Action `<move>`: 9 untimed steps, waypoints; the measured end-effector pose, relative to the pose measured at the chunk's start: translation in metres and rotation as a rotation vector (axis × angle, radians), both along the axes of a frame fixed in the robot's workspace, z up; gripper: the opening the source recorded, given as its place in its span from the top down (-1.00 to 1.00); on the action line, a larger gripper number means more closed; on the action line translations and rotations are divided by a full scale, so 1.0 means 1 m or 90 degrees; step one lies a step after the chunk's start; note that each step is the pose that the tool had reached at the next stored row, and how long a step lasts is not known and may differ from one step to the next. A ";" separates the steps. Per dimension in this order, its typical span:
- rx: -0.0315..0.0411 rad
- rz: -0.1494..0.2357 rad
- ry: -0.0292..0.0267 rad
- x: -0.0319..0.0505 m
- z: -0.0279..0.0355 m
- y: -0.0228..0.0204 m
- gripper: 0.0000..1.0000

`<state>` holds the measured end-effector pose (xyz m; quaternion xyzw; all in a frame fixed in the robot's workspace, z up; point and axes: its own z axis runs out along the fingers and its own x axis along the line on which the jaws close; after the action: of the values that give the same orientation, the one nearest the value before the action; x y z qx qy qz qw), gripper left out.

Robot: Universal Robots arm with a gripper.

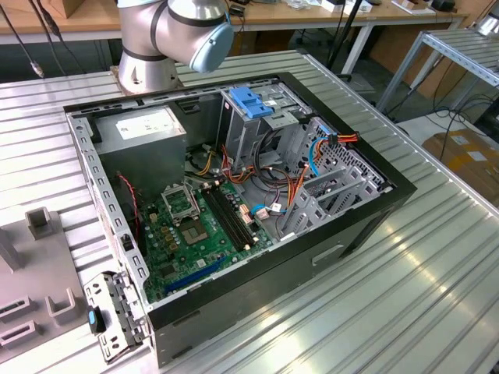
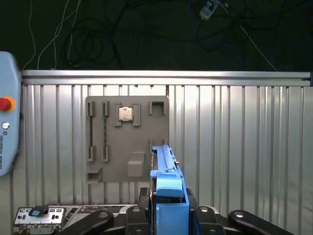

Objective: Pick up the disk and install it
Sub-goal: 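Pick up the disk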

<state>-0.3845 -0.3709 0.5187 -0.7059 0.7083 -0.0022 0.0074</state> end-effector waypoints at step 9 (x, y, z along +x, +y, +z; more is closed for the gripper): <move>0.0000 0.000 0.0000 0.0209 0.0000 0.0000 0.26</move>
<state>-0.3636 -0.3709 0.5187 -0.7059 0.7083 -0.0021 0.0074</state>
